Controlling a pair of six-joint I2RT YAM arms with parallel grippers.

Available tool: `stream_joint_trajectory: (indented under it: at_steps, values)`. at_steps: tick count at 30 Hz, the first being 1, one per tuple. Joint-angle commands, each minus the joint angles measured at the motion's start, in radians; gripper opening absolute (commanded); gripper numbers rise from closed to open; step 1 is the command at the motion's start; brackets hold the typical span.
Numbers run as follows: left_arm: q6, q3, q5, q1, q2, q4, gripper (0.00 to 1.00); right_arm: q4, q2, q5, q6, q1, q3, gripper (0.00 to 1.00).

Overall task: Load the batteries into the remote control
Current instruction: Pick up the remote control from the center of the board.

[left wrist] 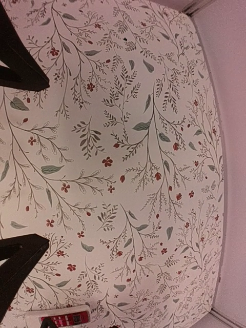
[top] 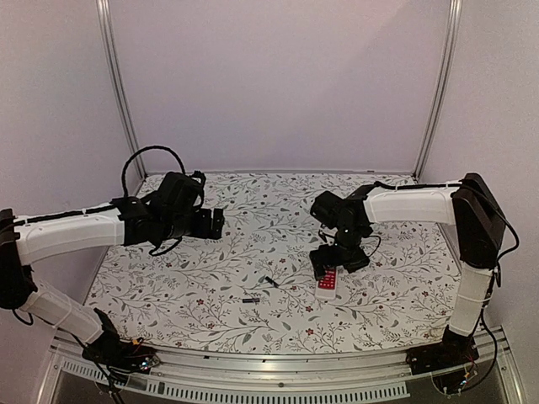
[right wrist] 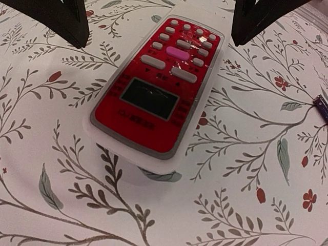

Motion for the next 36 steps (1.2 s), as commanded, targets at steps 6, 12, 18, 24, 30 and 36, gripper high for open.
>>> stream_joint_trajectory:
  at_steps: [6,12,18,24,30,36]
  values:
    - [-0.012,-0.028,-0.02,-0.013,-0.032,0.029,0.99,0.02,0.095,-0.02,0.033,0.02,0.069,0.99]
    - [-0.014,-0.031,-0.02,-0.015,-0.032,0.038,1.0,-0.03,0.144,0.023,0.009,0.048,0.132,0.97]
    - [-0.018,-0.03,-0.024,-0.015,-0.038,0.044,1.0,-0.092,0.2,0.1,-0.029,0.077,0.19,0.85]
    - [-0.008,-0.035,-0.029,-0.019,-0.045,0.058,1.0,-0.158,0.236,0.172,-0.061,0.117,0.216,0.78]
    - [-0.006,-0.05,-0.043,-0.023,-0.066,0.071,1.0,-0.163,0.231,0.174,-0.065,0.117,0.202,0.63]
    - [0.015,-0.123,-0.009,-0.023,-0.149,0.173,0.99,-0.132,0.195,0.161,-0.067,0.115,0.207,0.52]
